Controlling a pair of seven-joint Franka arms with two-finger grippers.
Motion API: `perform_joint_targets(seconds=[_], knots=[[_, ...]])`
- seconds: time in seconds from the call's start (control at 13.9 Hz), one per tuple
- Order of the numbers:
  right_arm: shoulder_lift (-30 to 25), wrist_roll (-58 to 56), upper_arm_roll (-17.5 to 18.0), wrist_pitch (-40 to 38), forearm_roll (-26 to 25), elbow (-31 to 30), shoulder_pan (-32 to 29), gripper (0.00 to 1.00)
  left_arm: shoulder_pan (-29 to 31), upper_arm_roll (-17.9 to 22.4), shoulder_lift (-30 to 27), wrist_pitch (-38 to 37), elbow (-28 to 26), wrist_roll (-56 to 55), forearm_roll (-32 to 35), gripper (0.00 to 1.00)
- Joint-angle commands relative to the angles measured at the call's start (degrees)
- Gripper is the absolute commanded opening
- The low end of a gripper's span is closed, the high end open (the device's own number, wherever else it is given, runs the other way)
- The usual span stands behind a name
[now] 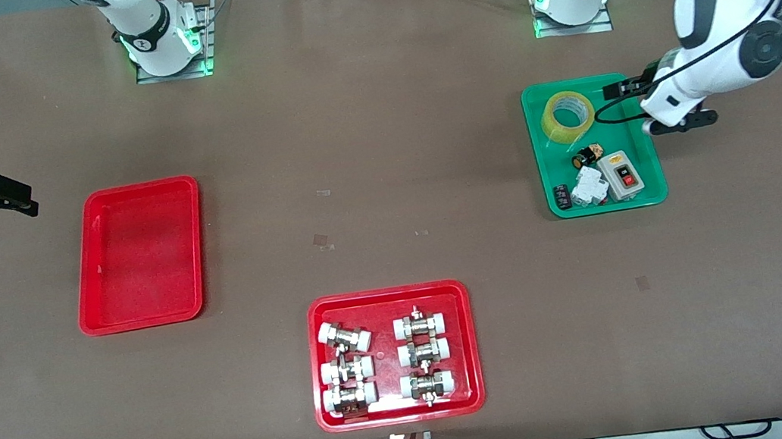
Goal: Left arm passes tape to right arm into tray
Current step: 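Reach the left gripper down to the yellow tape roll in the green tray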
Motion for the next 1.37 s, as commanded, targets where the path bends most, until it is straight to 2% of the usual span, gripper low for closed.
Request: perform_joint_targets(seconds=[0.0, 0.29, 0.5, 0.65, 0.79, 1.01, 1.08, 1.3], knots=[[-0.3, 0.1, 0.2, 0.1, -0.1, 0.1, -0.2, 1.0, 0.6, -0.2, 2.6, 6.1, -4.2, -0.2, -3.5, 1.0], [0.0, 0.1, 0.2, 0.2, -0.1, 0.1, -0.2, 1.0, 1.4, -0.3, 6.6, 14.6, -8.0, -0.2, -6.1, 1.0], [0.1, 0.1, 0.2, 0.1, -0.1, 0.1, -0.2, 1.0, 1.3, -0.8, 8.4, 15.0, -8.0, -0.2, -10.8, 0.95], [0.1, 0.1, 0.2, 0.1, -0.1, 0.1, -0.2, 1.0, 1.4, -0.8, 9.2, 15.9, -8.0, -0.2, -11.4, 0.9], [0.1, 0.1, 0.2, 0.1, -0.1, 0.1, -0.2, 1.0, 1.3, -0.8, 9.5, 16.1, -8.0, -0.2, -11.5, 0.76], [0.1, 0.1, 0.2, 0.0, -0.1, 0.1, -0.2, 1.0, 1.3, -0.8, 9.7, 16.0, -8.0, -0.2, -12.6, 0.41], [0.1, 0.1, 0.2, 0.0, -0.1, 0.1, -0.2, 1.0, 1.3, -0.8, 9.7, 15.8, -7.9, -0.2, -12.7, 0.34], [0.1, 0.1, 0.2, -0.1, -0.1, 0.1, -0.2, 1.0, 1.3, -0.9, 9.5, 15.1, -7.4, -0.2, -12.7, 0.25]])
